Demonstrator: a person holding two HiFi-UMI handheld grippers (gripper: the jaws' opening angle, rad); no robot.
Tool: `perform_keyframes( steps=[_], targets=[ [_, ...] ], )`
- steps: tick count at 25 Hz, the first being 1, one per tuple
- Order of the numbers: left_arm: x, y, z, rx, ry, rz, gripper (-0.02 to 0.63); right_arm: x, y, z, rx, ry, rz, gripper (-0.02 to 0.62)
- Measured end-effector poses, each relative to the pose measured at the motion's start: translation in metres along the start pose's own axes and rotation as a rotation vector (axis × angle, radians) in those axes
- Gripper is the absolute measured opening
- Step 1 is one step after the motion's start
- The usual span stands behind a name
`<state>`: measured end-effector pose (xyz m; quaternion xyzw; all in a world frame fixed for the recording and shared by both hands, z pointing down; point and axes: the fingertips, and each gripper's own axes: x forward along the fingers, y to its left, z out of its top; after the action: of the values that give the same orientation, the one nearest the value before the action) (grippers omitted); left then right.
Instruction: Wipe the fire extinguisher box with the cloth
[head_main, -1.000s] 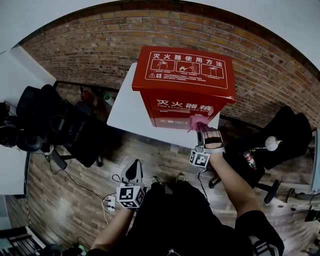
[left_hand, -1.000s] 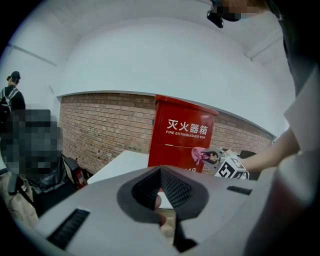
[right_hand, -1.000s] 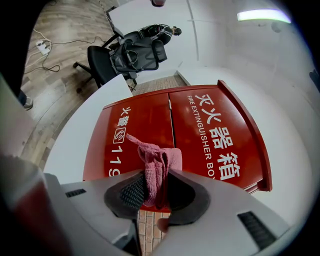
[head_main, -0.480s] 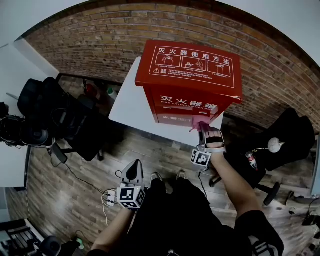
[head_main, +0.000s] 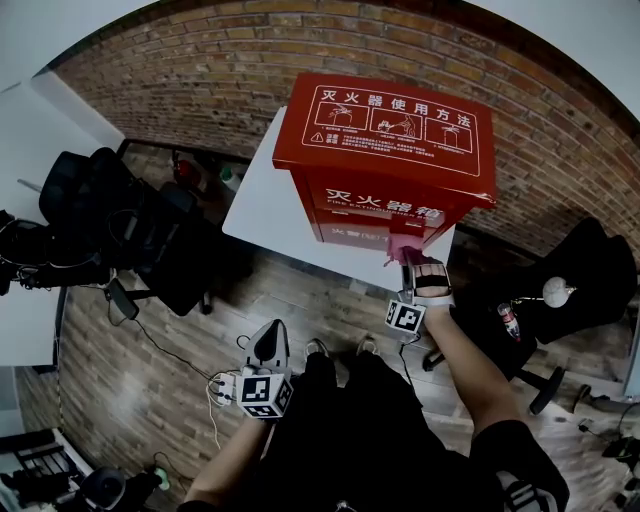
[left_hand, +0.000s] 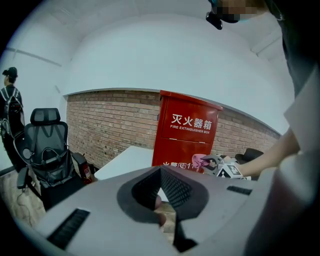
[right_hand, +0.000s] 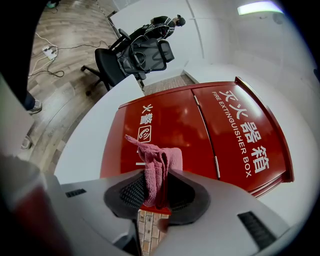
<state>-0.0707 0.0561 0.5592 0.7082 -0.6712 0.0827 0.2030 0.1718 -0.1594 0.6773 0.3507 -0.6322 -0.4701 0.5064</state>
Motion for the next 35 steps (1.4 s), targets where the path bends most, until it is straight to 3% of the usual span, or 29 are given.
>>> perform_keyframes(
  steps=[35],
  targets=[
    [-0.028, -0.001, -0.026, -0.034, 0.032, 0.129, 0.034, 0.032, 0.102, -0.005, 0.023, -0.013, 0.199, 0.103]
  ],
)
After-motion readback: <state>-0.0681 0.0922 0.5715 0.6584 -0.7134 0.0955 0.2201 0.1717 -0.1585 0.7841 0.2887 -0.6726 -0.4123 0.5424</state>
